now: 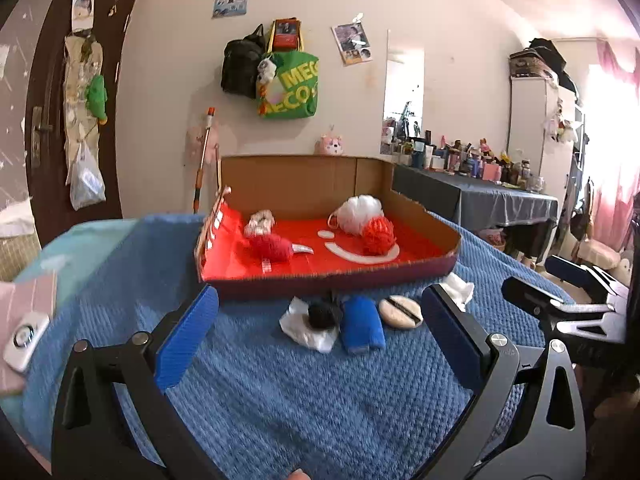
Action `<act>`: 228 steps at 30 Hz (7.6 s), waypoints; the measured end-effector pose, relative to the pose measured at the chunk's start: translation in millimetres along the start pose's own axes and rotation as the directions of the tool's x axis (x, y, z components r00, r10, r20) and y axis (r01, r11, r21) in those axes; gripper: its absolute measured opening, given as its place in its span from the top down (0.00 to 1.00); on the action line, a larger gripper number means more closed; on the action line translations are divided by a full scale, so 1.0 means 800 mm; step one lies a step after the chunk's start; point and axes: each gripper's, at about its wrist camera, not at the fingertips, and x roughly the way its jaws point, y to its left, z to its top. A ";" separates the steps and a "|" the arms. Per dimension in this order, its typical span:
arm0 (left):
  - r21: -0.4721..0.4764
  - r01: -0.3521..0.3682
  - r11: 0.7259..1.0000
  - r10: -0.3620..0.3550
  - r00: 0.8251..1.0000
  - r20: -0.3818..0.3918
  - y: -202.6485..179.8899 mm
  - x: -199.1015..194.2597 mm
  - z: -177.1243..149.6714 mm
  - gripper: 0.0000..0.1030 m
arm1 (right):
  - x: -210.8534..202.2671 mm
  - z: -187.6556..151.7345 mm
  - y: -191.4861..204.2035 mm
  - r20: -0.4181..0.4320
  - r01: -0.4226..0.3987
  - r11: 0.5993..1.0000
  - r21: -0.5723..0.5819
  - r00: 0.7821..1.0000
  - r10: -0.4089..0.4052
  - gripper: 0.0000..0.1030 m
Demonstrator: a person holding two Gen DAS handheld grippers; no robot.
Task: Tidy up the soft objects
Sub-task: 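Withdraw both tools from the box back toward the remaining items, then grasp the white plush bunny with the right gripper while the left grasps the black scrunchie, then lift both items and carry them into the red-lined box, then open both grippers to drop the bunny and black scrunchie onto the red bag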
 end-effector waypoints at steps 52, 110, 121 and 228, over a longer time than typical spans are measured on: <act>-0.034 -0.038 0.999 0.031 0.982 -0.187 0.013 0.065 -0.073 0.00 | 0.052 -0.084 -0.001 -0.154 0.018 0.999 0.043 0.988 -0.011 0.00; 0.048 0.280 0.959 -0.225 0.850 -0.476 0.010 0.208 -0.012 0.68 | 0.178 -0.004 -0.055 -0.443 -0.203 0.978 -0.044 0.882 0.163 0.93; 0.079 0.251 0.965 -0.184 0.857 -0.480 0.017 0.205 -0.015 0.45 | 0.166 -0.005 -0.046 -0.442 -0.252 0.961 -0.112 0.879 0.179 0.39; 0.151 0.293 0.944 -0.099 0.687 -0.720 0.061 0.470 0.096 0.67 | 0.456 0.105 0.086 -0.705 -0.445 0.857 -0.259 0.694 0.147 0.56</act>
